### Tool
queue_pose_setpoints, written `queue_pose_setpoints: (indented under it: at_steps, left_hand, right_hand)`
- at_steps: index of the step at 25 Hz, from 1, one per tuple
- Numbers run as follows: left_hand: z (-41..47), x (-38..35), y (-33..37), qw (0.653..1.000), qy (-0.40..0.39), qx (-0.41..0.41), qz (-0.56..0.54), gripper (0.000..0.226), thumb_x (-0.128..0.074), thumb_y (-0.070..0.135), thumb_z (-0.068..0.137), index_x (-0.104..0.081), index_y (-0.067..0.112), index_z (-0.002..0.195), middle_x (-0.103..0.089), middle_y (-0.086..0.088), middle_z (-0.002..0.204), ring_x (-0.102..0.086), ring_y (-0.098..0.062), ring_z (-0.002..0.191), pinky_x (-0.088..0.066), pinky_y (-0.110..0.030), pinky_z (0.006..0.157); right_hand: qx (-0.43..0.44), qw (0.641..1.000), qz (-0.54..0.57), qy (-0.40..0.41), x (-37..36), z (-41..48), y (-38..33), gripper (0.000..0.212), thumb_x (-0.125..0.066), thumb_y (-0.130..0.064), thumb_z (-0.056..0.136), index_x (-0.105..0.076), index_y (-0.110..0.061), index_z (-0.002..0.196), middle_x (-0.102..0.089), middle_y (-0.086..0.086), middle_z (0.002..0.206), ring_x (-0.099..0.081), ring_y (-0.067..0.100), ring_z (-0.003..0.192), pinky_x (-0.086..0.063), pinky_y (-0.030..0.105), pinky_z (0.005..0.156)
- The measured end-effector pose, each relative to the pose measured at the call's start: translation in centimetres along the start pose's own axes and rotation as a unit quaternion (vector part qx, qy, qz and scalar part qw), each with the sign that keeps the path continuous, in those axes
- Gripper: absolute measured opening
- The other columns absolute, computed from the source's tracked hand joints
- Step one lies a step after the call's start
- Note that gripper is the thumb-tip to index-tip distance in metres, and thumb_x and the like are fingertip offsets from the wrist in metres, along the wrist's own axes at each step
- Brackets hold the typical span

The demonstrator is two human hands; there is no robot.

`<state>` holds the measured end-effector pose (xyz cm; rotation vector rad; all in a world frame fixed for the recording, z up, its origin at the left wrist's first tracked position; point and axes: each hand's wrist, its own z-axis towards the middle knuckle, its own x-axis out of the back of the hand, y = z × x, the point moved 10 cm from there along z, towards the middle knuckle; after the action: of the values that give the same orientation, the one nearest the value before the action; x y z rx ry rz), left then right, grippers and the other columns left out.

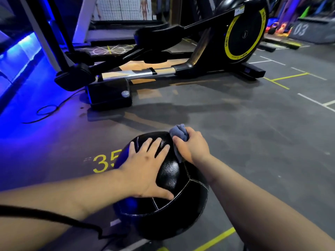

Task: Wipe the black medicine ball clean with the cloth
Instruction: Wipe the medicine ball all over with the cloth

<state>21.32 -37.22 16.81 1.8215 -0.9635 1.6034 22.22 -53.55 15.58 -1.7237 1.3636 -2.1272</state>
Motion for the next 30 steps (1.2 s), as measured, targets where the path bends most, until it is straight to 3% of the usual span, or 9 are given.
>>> queue_pose_setpoints:
  at_steps: [8, 11, 14, 17, 19, 22, 25, 27, 30]
  left_hand:
    - [-0.1, -1.1, -8.5, 0.988, -0.016, 0.031, -0.147, 0.132, -0.064, 0.091, 0.037, -0.006, 0.047, 0.146, -0.004, 0.018, 0.157, -0.01, -0.012, 0.146, -0.023, -0.063, 0.113]
    - [0.4, -1.2, -12.3, 0.979, -0.005, 0.024, -0.203, 0.125, -0.071, 0.087, 0.035, -0.016, 0.05, 0.141, -0.02, 0.017, 0.152, -0.026, -0.01, 0.141, -0.032, -0.046, 0.114]
    - [0.7, -1.8, -14.2, 0.973, 0.0, 0.029, -0.229, 0.122, -0.074, 0.084, 0.036, -0.019, 0.051, 0.14, -0.023, 0.02, 0.15, -0.03, -0.008, 0.138, -0.033, -0.04, 0.114]
    - [1.1, -2.3, -13.4, 0.971, 0.006, 0.013, -0.24, 0.121, -0.076, 0.082, 0.039, -0.018, 0.052, 0.141, -0.021, 0.019, 0.152, -0.024, -0.008, 0.141, -0.028, -0.038, 0.116]
    - [1.5, -2.6, -12.9, 0.969, 0.01, 0.004, -0.245, 0.12, -0.075, 0.082, 0.039, -0.018, 0.051, 0.141, -0.02, 0.018, 0.151, -0.022, -0.009, 0.141, -0.026, -0.038, 0.117]
    - [2.7, -2.2, -13.6, 0.967, 0.004, 0.013, -0.254, 0.119, -0.073, 0.084, 0.039, -0.02, 0.051, 0.14, -0.024, 0.017, 0.15, -0.026, -0.011, 0.14, -0.029, -0.041, 0.116]
    - [3.1, -2.1, -14.4, 0.967, -0.006, 0.019, -0.253, 0.121, -0.073, 0.085, 0.038, -0.021, 0.048, 0.141, -0.026, 0.013, 0.15, -0.029, -0.011, 0.138, -0.03, -0.041, 0.116]
    - [2.9, -2.4, -14.4, 0.968, -0.012, 0.021, -0.251, 0.124, -0.07, 0.087, 0.039, -0.02, 0.045, 0.144, -0.024, 0.013, 0.152, -0.027, -0.011, 0.14, -0.027, -0.039, 0.117]
    - [3.2, -2.4, -14.2, 0.969, -0.022, 0.02, -0.246, 0.129, -0.062, 0.092, 0.04, -0.017, 0.04, 0.149, -0.018, 0.01, 0.157, -0.02, -0.011, 0.144, -0.02, -0.037, 0.12]
  right_hand:
    - [0.11, 0.983, 0.147, -0.014, -0.4, -2.5, -1.2, 0.019, -0.07, -0.029, 0.085, -0.06, -0.027, 0.102, -0.059, -0.004, 0.112, -0.058, 0.013, 0.105, -0.042, 0.024, 0.092]
    - [0.092, 0.97, 0.225, -0.004, -1.2, -3.0, 0.2, 0.025, -0.07, -0.024, 0.087, -0.054, -0.042, 0.091, -0.058, -0.012, 0.105, -0.059, 0.009, 0.104, -0.041, 0.018, 0.088]
    - [0.032, 0.95, 0.31, 0.025, -2.1, -2.8, 2.5, 0.024, -0.068, -0.024, 0.089, -0.06, -0.038, 0.107, -0.064, -0.009, 0.111, -0.061, 0.009, 0.105, -0.04, 0.016, 0.087]
    - [-0.061, 0.931, 0.346, 0.097, -3.2, -3.6, 6.8, 0.01, -0.063, -0.034, 0.091, -0.06, -0.037, 0.1, -0.069, 0.0, 0.109, -0.065, 0.017, 0.104, -0.044, 0.023, 0.082]
    - [-0.058, 0.934, 0.319, 0.148, -3.0, -5.6, 7.1, 0.024, -0.06, -0.044, 0.085, -0.06, -0.035, 0.108, -0.064, 0.001, 0.121, -0.061, 0.021, 0.114, -0.044, 0.03, 0.094]
    - [0.194, 0.95, 0.158, 0.186, -4.0, -11.1, 1.4, 0.045, -0.063, -0.035, 0.085, -0.061, -0.018, 0.127, -0.048, 0.003, 0.146, -0.043, 0.028, 0.137, -0.03, 0.04, 0.115]
    - [0.475, 0.861, -0.056, 0.171, -9.6, -19.2, -3.3, 0.029, -0.057, -0.032, 0.093, -0.065, -0.029, 0.121, -0.046, 0.005, 0.147, -0.043, 0.038, 0.137, -0.041, 0.061, 0.101]
    - [0.521, 0.831, -0.111, 0.162, -10.4, -19.2, -3.1, 0.027, -0.056, -0.031, 0.094, -0.064, -0.034, 0.12, -0.046, 0.003, 0.146, -0.044, 0.036, 0.136, -0.043, 0.065, 0.096]
    - [0.523, 0.838, -0.091, 0.126, -8.0, -15.8, -3.6, 0.038, -0.062, -0.03, 0.086, -0.061, -0.028, 0.124, -0.045, 0.011, 0.149, -0.042, 0.04, 0.136, -0.038, 0.062, 0.102]
